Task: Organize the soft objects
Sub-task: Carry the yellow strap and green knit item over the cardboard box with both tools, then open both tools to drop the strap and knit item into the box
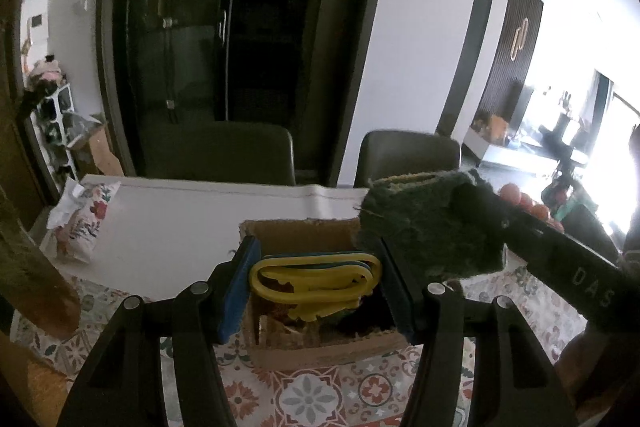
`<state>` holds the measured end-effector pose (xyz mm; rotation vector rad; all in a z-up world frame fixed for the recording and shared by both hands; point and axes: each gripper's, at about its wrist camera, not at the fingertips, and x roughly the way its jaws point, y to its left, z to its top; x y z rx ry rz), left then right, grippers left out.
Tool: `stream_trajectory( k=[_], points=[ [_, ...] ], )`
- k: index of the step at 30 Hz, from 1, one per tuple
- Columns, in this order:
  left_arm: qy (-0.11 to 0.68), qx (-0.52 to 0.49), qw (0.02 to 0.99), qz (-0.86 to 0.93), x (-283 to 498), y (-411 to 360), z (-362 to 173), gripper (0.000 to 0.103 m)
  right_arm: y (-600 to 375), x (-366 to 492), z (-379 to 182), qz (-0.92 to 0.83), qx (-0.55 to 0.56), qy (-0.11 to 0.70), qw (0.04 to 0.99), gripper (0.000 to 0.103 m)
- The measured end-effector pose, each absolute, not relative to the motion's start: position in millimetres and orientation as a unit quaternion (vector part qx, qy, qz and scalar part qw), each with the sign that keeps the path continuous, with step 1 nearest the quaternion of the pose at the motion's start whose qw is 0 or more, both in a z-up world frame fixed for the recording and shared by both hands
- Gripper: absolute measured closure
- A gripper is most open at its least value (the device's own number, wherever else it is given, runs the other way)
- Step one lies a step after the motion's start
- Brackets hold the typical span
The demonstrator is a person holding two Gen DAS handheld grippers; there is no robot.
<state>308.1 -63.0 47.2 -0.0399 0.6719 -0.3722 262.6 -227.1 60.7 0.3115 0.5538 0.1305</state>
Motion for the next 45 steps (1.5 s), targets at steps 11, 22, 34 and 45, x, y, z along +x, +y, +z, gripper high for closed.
stream_trajectory(
  k=[11,22,34,45],
  points=[
    [0.389,0.007,0.901,-0.190,350,-87,7,0.037,-241,298,11,0.059,0.183,0.330,0.924,0.094],
    [0.416,0.044,0.897,-0.142,356,-80,-10,0.022,-234,308,2,0.070,0.189,0.338,0.919,0.094],
    [0.387,0.042,0.917,-0.083,350,-47,12,0.016,-215,321,-2,0.091,0.192,0.346,0.914,0.093],
    [0.402,0.076,0.911,-0.055,349,-60,-13,0.016,-246,334,-64,0.009,0.180,0.446,0.877,0.083]
  ],
)
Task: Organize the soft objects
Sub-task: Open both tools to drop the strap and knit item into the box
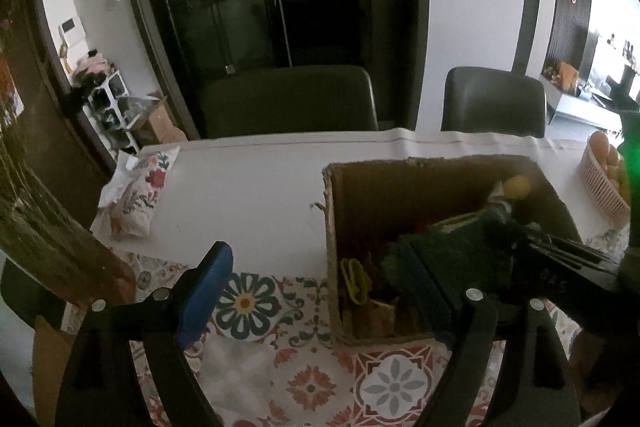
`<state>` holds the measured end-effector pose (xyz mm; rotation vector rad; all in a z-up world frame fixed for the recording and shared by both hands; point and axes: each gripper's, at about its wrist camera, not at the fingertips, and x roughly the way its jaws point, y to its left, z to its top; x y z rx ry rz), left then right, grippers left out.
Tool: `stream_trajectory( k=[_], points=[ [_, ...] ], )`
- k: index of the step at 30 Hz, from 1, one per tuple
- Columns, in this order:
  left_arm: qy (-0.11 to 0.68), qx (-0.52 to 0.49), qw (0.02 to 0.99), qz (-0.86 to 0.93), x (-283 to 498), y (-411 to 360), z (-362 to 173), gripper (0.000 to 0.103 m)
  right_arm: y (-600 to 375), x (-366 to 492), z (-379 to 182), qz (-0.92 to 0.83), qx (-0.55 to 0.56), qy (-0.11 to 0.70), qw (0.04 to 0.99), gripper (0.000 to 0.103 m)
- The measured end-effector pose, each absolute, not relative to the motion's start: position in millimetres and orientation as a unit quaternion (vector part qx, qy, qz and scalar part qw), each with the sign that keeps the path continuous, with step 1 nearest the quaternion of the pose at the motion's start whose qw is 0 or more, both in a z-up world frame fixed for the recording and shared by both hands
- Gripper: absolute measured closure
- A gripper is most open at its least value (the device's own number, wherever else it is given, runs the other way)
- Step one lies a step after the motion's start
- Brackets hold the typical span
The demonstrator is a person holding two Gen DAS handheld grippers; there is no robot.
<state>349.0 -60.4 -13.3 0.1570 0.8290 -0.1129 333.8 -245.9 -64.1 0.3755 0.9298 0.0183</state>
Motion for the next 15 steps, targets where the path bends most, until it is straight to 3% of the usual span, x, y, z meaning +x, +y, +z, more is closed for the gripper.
stream_trajectory(
  k=[2,4,15],
  points=[
    [0.408,0.072,0.908,-0.055,348,-61,-17,0.016,-248,332,-65,0.005,0.177,0.451,0.875,0.059],
    [0.414,0.068,0.906,-0.055,348,-62,-19,0.016,-245,325,-59,0.000,0.164,0.440,0.883,0.051],
    [0.399,0.068,0.913,-0.056,315,-56,-8,0.011,-235,274,-26,-0.051,0.101,0.422,0.899,0.050]
  ],
)
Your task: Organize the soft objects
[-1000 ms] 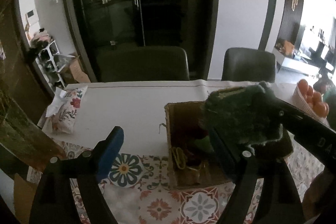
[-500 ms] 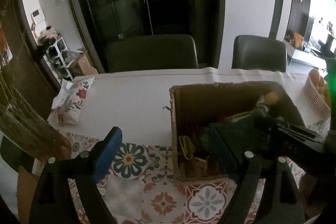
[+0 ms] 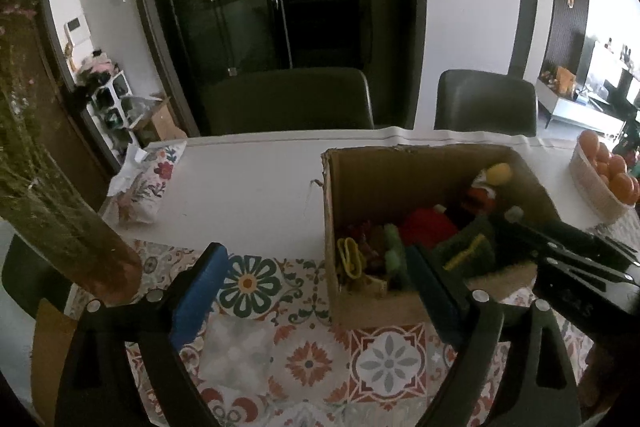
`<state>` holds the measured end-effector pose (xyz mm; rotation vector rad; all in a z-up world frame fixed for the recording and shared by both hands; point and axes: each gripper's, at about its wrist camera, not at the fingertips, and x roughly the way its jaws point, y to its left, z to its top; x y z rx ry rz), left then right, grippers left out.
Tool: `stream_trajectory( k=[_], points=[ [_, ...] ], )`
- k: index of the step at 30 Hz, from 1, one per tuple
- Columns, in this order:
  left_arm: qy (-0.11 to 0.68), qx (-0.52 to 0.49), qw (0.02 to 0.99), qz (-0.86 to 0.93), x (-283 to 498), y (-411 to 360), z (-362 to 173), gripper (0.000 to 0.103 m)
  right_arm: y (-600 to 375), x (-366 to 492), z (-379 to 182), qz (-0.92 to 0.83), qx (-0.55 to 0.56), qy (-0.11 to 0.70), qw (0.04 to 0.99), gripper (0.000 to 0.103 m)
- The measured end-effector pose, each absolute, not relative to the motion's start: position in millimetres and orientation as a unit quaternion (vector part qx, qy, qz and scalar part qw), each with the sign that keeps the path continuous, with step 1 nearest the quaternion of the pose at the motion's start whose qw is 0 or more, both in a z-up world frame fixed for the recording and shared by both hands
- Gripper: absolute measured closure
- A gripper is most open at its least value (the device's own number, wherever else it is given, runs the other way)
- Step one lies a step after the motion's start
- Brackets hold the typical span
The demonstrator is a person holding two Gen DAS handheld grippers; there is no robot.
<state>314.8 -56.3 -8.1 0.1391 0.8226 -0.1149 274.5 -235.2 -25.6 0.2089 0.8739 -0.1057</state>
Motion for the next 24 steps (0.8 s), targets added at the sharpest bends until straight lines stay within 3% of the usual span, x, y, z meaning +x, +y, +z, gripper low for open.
stream_trajectory(
  k=[24],
  points=[
    [0.288,0.090,0.949,-0.088,152,-19,67,0.002,-191,105,51,-0.110,0.059,0.351,0.928,0.038]
  ],
)
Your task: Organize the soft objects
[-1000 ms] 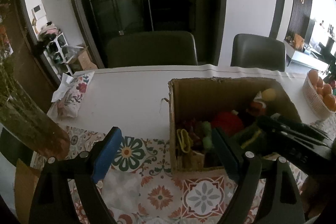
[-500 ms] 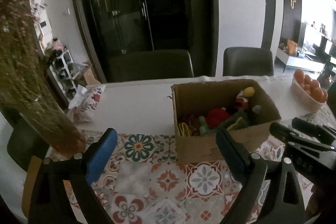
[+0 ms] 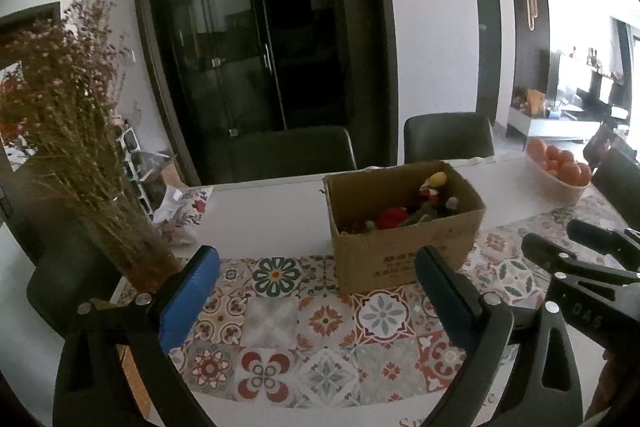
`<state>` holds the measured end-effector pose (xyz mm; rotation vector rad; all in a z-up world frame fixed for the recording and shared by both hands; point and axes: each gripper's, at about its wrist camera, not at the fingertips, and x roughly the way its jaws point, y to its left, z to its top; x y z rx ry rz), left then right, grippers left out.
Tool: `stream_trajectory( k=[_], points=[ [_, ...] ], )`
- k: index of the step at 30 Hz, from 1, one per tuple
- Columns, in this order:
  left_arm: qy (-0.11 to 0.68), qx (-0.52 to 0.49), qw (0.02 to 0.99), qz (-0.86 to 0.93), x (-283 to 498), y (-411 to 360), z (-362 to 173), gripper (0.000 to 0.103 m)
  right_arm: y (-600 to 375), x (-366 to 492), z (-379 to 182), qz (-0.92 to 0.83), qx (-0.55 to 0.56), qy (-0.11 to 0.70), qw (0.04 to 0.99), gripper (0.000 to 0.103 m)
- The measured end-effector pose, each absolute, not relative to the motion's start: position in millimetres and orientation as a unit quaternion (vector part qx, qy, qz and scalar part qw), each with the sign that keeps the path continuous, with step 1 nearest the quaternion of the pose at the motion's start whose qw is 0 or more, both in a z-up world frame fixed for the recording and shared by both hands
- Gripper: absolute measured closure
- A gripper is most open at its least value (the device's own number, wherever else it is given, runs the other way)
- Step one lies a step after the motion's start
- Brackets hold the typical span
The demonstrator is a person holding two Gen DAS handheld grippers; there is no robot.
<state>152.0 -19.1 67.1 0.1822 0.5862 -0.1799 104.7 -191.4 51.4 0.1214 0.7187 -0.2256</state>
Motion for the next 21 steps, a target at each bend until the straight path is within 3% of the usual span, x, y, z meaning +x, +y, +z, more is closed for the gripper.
stream_trajectory(
  k=[21],
  points=[
    [0.258,0.084,0.960,-0.071,40,-15,88,0.000,-193,-4,80,-0.126,0.040,0.314,0.940,0.028]
  ],
)
